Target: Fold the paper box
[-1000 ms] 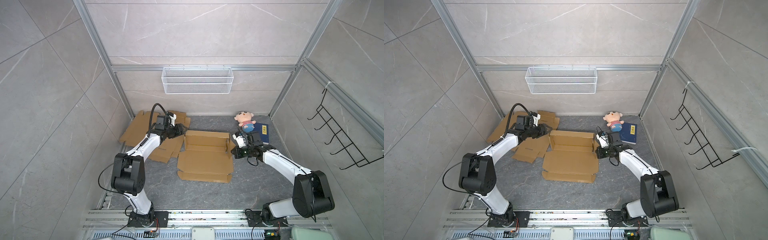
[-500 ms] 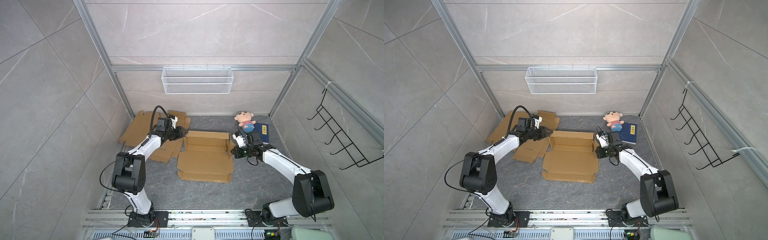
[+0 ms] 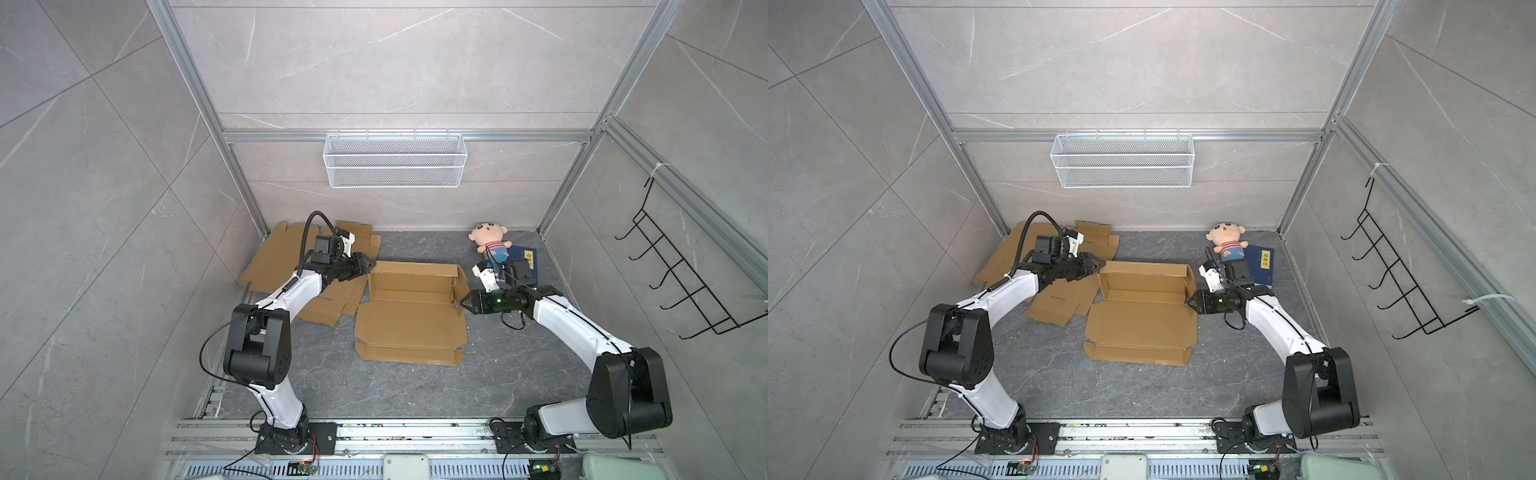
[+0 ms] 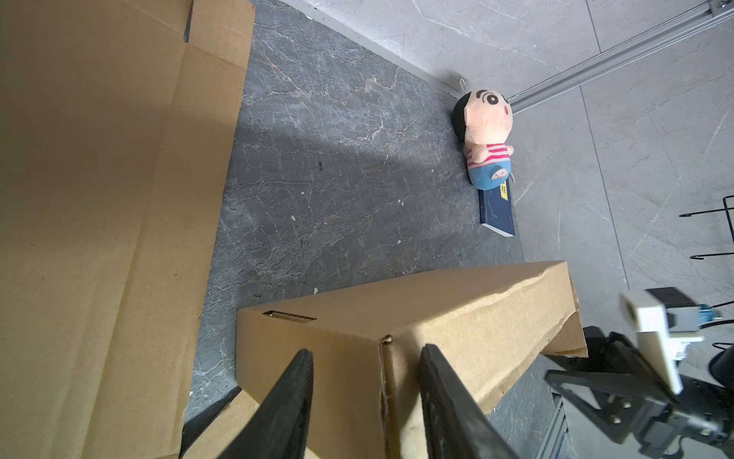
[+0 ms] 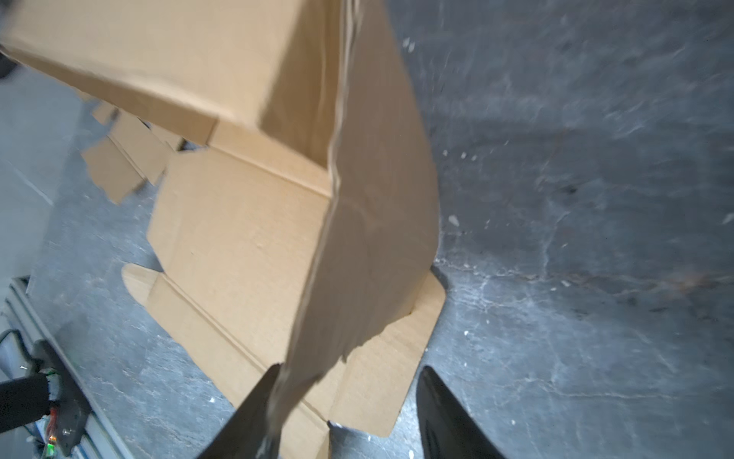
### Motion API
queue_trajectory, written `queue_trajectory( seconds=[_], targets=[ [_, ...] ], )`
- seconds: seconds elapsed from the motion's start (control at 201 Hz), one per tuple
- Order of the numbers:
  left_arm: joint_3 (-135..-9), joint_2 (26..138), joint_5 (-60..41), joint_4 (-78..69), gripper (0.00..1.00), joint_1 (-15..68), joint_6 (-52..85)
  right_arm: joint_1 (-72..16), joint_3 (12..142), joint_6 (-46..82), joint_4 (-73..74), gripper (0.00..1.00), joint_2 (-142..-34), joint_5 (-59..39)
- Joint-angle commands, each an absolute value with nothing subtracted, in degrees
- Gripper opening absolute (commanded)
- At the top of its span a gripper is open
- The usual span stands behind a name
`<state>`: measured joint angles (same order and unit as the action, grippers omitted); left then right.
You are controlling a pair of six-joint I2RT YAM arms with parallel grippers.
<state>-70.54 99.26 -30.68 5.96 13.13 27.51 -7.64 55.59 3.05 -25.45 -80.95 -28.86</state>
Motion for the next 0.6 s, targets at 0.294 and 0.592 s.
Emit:
queue_trajectory(
  seconds=[0.294, 0.592],
  targets=[
    [-69.96, 100.42, -30.69, 7.33, 0.46, 13.01, 26.54, 0.31, 56.92, 7.77, -18.01, 0.55, -80.48, -20.49],
    [-70.42, 100.46, -30.17, 8.13, 0.46, 13.07, 26.26, -4.88, 58.07, -1.81, -16.22, 0.56, -87.31, -19.36]
  ],
)
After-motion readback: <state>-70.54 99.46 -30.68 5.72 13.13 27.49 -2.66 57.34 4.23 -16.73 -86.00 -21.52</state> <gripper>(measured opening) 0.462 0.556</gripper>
